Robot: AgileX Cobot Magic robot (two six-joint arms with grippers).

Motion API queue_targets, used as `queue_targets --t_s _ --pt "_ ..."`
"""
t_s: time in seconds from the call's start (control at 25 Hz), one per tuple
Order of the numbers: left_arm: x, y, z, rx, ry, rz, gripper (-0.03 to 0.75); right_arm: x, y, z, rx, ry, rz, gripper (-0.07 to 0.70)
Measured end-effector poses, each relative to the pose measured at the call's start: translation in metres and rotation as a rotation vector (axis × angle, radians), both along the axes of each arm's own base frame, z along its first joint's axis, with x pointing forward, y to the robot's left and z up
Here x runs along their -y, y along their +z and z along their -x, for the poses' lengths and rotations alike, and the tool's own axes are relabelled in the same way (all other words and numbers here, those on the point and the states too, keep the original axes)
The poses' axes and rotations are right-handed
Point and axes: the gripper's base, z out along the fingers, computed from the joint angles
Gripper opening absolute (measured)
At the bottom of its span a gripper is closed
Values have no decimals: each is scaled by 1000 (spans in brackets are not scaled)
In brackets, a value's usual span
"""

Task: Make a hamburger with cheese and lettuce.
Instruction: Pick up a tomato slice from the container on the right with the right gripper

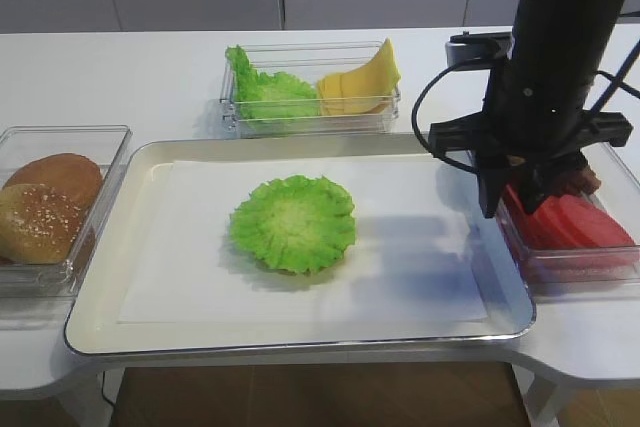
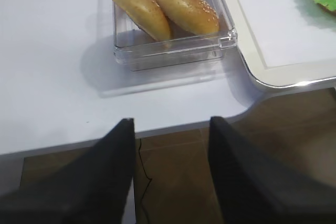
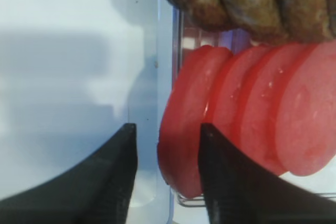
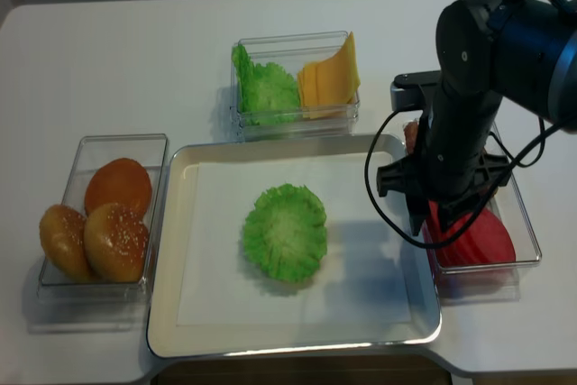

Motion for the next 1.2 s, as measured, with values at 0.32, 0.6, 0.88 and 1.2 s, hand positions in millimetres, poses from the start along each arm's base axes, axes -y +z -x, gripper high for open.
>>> queue_targets --t_s 0.32,0.6,0.88,1.2 --pt "0 0 0 0 0 0 342 1 0 -1 8 5 11 185" --pt "0 0 0 0 0 0 342 2 1 -1 13 9 23 83" --pt "0 0 0 0 0 0 342 2 2 -1 6 10 28 79" --pt "0 0 0 0 0 0 342 2 15 -2 37 14 18 78"
